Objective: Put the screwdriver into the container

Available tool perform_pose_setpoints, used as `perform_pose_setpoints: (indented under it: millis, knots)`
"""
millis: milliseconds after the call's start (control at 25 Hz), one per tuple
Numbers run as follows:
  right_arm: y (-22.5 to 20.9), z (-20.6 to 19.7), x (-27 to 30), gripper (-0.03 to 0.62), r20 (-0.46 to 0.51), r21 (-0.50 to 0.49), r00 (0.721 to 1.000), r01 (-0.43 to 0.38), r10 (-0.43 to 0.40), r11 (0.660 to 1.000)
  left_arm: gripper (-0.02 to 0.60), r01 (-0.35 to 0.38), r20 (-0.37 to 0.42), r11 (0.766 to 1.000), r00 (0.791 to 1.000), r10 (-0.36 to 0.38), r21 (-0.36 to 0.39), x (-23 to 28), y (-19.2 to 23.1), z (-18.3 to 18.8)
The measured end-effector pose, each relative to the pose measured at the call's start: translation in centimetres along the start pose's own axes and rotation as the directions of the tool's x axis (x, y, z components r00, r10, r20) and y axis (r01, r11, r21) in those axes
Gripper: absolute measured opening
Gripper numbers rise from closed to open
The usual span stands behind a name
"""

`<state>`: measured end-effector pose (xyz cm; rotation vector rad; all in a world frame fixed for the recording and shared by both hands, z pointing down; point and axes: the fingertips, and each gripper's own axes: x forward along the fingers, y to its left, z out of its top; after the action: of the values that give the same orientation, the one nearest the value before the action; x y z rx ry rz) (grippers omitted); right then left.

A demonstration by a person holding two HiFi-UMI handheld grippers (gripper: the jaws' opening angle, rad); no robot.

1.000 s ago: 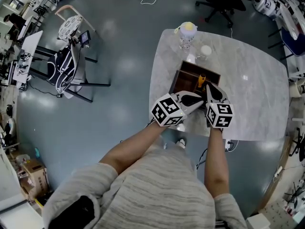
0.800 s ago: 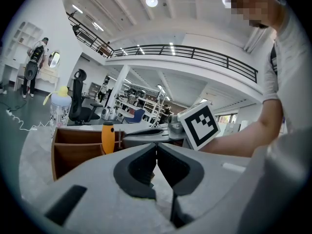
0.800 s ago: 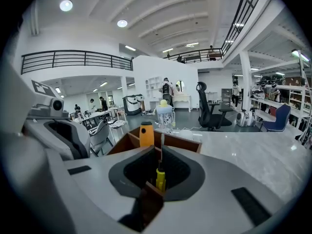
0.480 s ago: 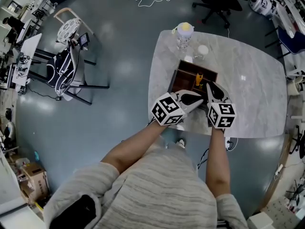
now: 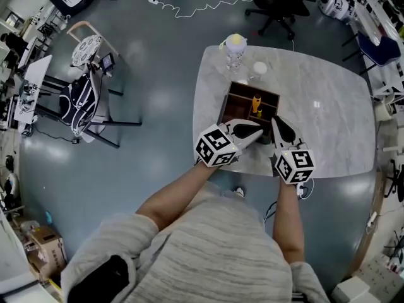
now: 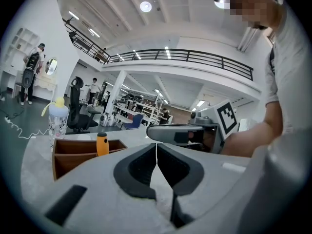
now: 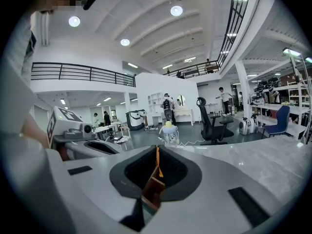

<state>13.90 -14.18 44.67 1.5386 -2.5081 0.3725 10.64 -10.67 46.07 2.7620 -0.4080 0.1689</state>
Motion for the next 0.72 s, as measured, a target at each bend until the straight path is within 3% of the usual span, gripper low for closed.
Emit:
perform_pose_setpoints:
  millis: [440,720]
  knots:
    - [6.4,1.8,-4.8,0.021,0.104,-0.002,0.977,-0.188,0.187,0.982,0.02,-0.002,0.064,0.998,0.998,-0.002,0.055,-2.0,-2.2,2.3]
    - [8.3,1.6,-6.5,0.02,0.123,-0.011,0.962,-0.244,0.243,0.97,0.02,0.031,0.086,0.995,0.996,-0.038,0.091,-2.5,-4.0,3.2]
